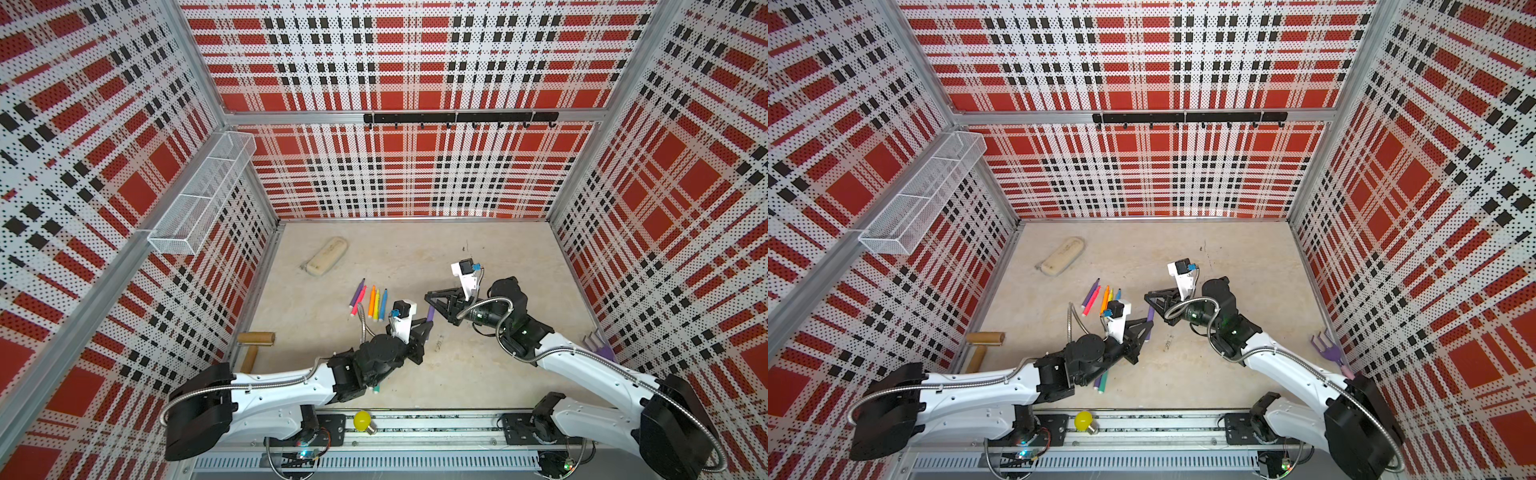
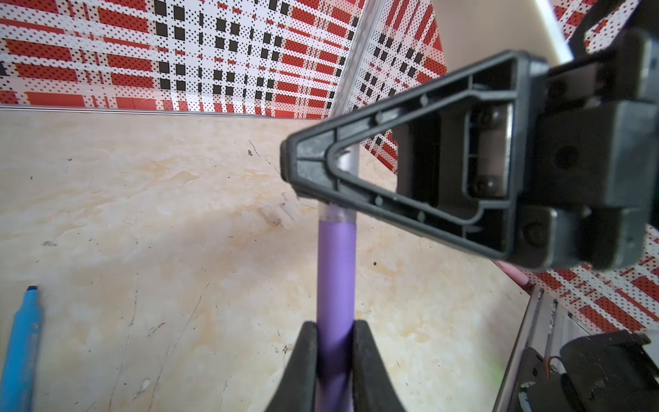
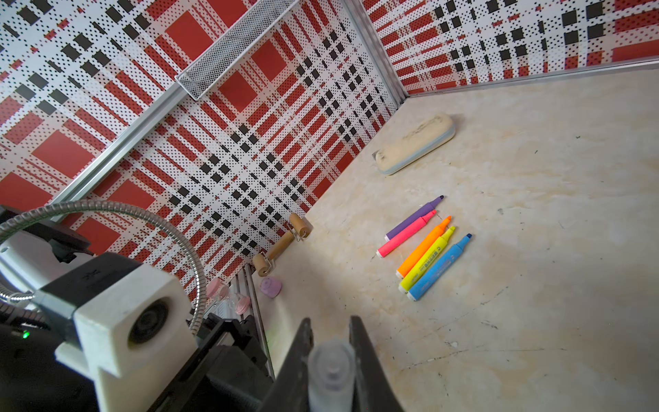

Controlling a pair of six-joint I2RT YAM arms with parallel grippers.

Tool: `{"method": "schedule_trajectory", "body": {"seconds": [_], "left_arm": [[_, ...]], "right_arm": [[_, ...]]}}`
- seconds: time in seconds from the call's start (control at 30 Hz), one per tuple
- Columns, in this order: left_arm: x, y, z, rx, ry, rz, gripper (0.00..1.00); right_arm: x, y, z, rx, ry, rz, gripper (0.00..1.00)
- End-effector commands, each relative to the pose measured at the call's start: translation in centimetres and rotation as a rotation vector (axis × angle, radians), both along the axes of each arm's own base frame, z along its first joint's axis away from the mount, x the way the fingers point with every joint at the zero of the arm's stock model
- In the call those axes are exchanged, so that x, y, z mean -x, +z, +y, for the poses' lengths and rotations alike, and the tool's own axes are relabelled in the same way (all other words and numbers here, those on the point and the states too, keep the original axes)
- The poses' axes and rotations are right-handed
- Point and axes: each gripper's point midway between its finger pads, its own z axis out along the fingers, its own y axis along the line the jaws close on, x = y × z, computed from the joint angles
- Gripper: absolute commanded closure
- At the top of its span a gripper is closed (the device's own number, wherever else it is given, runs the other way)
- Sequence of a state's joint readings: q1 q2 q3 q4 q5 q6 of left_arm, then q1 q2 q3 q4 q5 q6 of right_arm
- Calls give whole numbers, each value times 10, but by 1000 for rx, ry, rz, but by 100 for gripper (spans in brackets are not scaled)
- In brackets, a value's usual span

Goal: Remove pen caps from pens
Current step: Open the pen cap on the pen, then place the pen at the middle-left of the table.

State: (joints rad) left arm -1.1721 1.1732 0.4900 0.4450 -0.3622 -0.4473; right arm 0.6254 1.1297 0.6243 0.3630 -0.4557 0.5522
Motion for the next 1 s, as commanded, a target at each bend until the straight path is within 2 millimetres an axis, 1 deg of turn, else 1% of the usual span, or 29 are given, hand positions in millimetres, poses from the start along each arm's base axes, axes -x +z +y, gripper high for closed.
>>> {"method": "schedule_trajectory", "body": {"seconds": [0.0, 0.07, 0.13, 0.2, 0.27, 0.4, 0.5, 0.57, 0.67, 0.73, 0.8, 0.83, 0.87, 0.93, 0.97], "left_arm": [[29, -98, 15, -294, -93, 194, 100], [31, -102, 12, -304, -106, 205, 100], [33, -106, 11, -307, -116, 210, 100], [35, -109, 9, -307, -128, 218, 100], [36, -112, 8, -314, -140, 226, 100], [39, -116, 8, -320, -152, 240, 100], [40, -120, 7, -328, -160, 247, 100], [40, -121, 6, -330, -162, 246, 100], [38, -118, 8, -324, -146, 237, 100], [32, -110, 13, -304, -106, 218, 100], [23, -100, 26, -291, -40, 203, 100], [15, -94, 38, -287, 11, 199, 99], [8, -87, 48, -289, 53, 192, 99], [-9, -71, 75, -306, 157, 183, 97], [-17, -63, 87, -313, 203, 181, 96]], "right_arm": [[-21, 127, -46, -277, -216, -385, 100], [-21, 130, -47, -278, -216, -393, 100], [-25, 131, -50, -248, -244, -403, 100], [-30, 133, -55, -219, -288, -413, 100], [-28, 138, -63, -233, -315, -432, 100], [-18, 152, -69, -331, -238, -443, 100], [-12, 159, -64, -340, -190, -461, 100], [-5, 166, -62, -368, -147, -485, 100], [-5, 169, -61, -370, -143, -492, 100], [-18, 162, -65, -301, -215, -462, 100], [-37, 145, -71, -173, -305, -393, 100], [-50, 128, -77, -59, -371, -355, 100], [-59, 115, -83, 33, -420, -327, 100], [-70, 83, -97, 211, -493, -269, 100], [-73, 69, -104, 286, -516, -251, 100]]}}
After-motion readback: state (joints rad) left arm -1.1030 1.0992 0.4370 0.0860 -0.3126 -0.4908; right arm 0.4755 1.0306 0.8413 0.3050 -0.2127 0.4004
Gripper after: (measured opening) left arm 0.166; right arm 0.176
